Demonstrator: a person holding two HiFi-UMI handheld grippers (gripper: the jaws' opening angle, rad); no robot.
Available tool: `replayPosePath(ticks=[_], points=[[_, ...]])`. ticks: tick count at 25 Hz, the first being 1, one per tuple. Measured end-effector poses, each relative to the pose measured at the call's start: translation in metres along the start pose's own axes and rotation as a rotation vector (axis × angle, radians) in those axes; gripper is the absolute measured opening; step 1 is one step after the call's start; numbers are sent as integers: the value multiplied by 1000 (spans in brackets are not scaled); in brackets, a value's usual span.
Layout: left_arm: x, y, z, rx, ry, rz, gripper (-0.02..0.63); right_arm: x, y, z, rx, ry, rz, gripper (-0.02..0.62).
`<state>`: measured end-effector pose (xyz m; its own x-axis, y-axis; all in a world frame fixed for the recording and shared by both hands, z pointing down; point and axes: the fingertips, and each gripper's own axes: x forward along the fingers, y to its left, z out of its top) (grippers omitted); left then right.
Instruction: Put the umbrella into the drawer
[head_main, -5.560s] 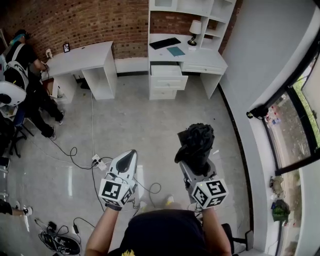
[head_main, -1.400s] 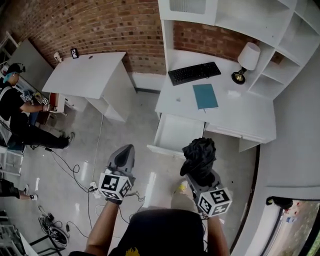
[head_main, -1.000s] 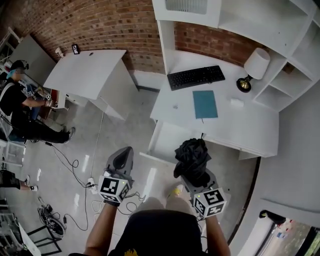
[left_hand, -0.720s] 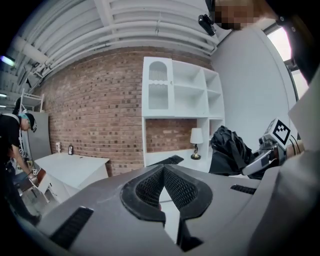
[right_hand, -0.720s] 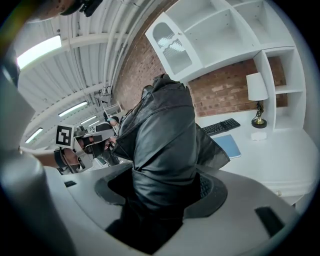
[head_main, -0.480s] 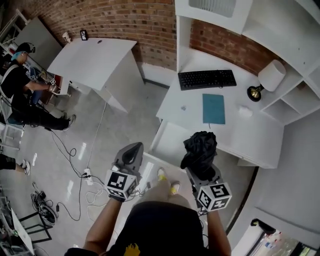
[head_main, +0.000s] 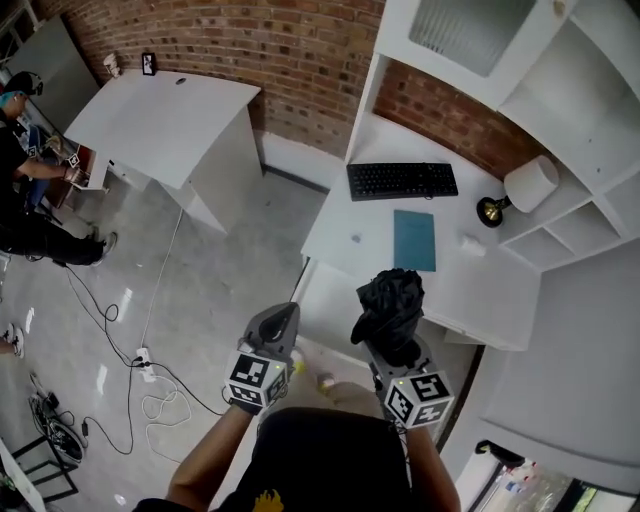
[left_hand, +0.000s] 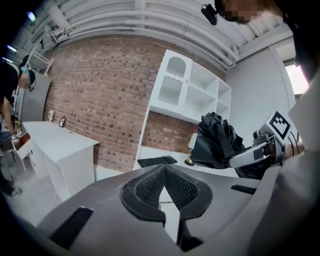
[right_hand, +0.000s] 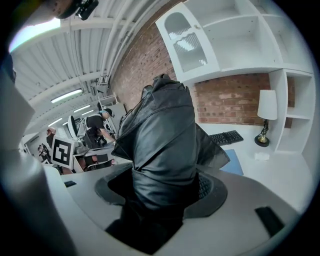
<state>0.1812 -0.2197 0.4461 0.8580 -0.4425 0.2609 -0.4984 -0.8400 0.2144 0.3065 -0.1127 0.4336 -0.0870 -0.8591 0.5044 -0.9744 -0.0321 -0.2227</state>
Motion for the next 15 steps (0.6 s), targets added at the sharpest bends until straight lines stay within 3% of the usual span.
replayPosePath(ticks=[6,9,15], points=[[14,15,-24,-78,53,-19,12,42,9,1,8,58,35,273],[17,22,-28,-106,55,19,12,60,12,-3,-23,103,76,273],[27,53,-36,-85,56,138,12,103,10,-23,-67,187,170,273]])
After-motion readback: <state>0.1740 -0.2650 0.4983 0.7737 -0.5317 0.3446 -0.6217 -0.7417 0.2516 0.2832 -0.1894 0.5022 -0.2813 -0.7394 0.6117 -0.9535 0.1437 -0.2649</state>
